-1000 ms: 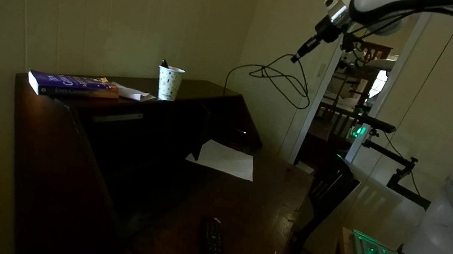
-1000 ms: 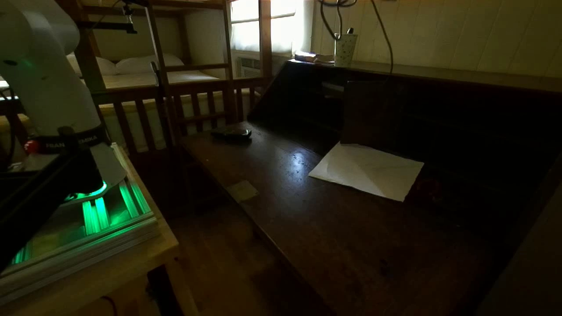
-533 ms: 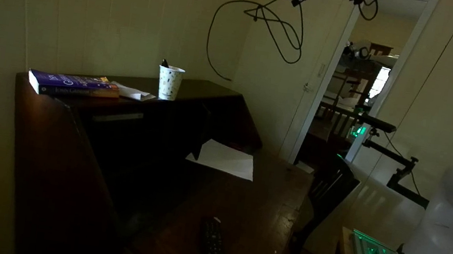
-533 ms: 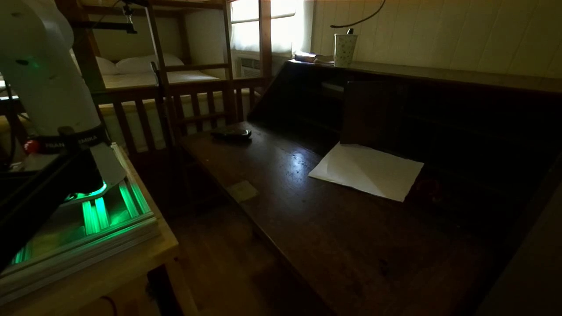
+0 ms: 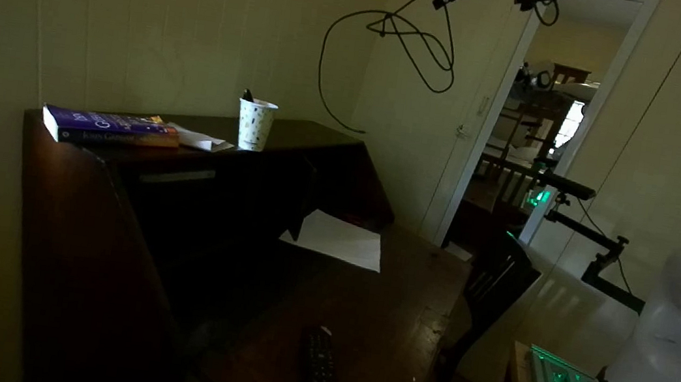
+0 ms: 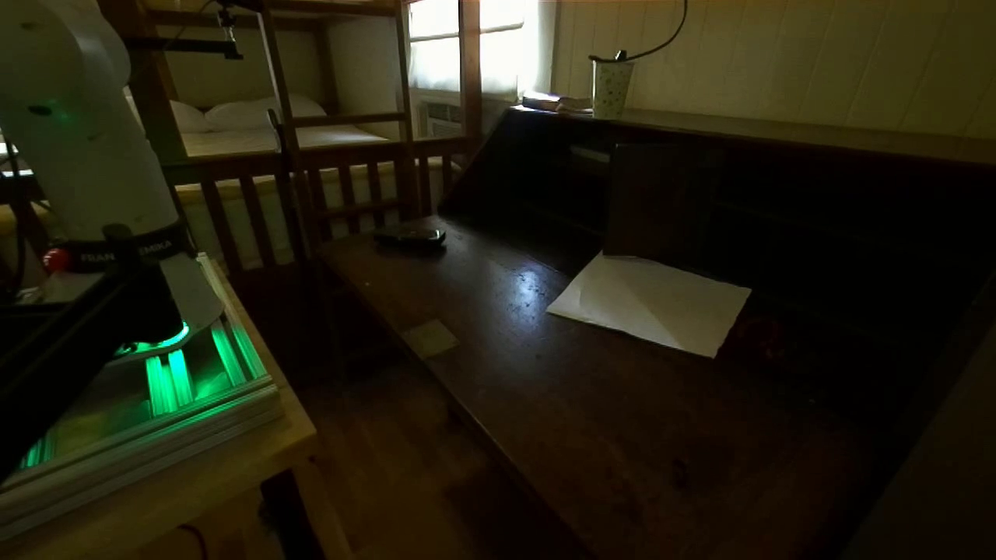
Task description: Put the black cable on top of the cabinet.
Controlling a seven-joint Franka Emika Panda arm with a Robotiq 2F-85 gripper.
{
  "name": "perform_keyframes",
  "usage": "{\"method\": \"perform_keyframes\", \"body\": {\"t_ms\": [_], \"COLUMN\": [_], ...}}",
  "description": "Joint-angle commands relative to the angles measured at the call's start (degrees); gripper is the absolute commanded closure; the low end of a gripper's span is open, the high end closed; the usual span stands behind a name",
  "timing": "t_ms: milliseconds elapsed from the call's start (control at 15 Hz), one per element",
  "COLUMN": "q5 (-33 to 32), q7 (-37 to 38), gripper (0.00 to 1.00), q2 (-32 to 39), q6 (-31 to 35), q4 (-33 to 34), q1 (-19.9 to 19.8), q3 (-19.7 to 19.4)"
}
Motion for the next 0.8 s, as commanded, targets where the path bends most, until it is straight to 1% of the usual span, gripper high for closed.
{"method": "perform_keyframes", "body": {"t_ms": [0,67,133,200,267,333,400,467,600,667,733], "q5": [-3.1,-1.3,1.1,4.9,9.5,13.2,17.6,22.3,30.8,34.0,34.8], "q7": [-4.2,-6.5,-10.5,-14.5,-19.8,-23.9,-28.4,-32.8,-41.3,-45.5,-47.4], "gripper": [0.99,0.99,0.99,0.99,0.99,0.99,0.99,0.99,0.99,0.99,0.99], "q2": [11.1,14.6,17.8,20.9,23.8,26.1,28.5,31.2,37.2,40.0,42.7], "q6": [13.2,17.8,21.3,24.1,25.5,26.3,26.2,25.3,22.8,22.0,21.7], "q4": [7.0,9.1,11.1,13.0,14.6,15.7,17.2,19.6,25.9,29.0,31.6], "q1": [0.8,1.8,2.2,3.9,5.8,7.5,7.1,5.6,0.9,-0.8,-2.5], "q3": [-4.1,-5.7,-6.7,-8.3,-9.3,-9.3,-7.4,-4.5,1.3,2.6,3.4]}}
